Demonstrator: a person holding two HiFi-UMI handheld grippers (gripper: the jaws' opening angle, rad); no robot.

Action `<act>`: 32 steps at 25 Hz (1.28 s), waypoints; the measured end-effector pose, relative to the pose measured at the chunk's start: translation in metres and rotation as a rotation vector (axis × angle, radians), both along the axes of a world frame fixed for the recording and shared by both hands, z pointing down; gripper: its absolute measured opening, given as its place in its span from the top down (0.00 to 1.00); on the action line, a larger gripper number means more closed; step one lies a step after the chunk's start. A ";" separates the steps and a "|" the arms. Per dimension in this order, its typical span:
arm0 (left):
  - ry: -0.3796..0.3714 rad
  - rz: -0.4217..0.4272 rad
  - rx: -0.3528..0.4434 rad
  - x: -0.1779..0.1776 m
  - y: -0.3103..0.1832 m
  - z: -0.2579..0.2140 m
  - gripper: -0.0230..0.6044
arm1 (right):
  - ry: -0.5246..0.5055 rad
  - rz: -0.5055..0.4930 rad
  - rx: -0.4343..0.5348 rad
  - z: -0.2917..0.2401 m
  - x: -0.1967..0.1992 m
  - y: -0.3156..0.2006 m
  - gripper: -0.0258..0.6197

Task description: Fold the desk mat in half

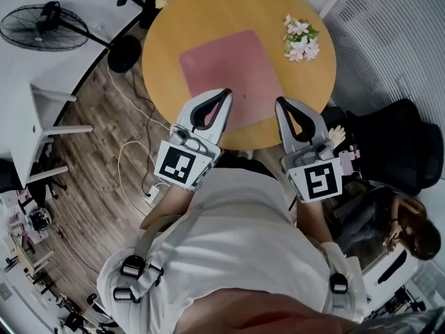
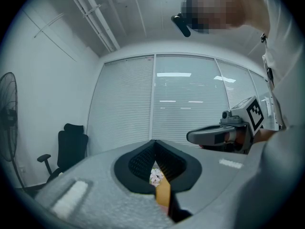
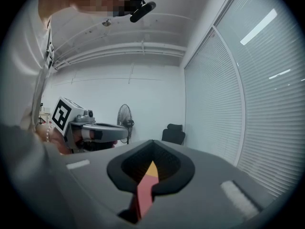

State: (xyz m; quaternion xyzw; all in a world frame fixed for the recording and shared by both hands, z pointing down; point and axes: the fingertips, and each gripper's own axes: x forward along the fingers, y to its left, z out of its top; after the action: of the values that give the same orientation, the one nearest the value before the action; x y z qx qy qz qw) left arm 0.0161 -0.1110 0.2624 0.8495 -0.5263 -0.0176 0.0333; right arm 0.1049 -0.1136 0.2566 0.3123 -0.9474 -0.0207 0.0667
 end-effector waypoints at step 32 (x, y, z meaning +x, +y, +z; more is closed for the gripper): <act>-0.016 0.061 -0.072 -0.098 -0.057 0.055 0.95 | 0.062 0.069 -0.076 0.034 -0.088 -0.041 0.95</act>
State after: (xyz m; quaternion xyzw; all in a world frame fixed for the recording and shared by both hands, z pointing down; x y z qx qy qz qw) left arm -0.0819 -0.1683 0.3176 0.8634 -0.5008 0.0091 0.0603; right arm 0.0165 -0.1548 0.2903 0.3413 -0.9337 0.0078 0.1084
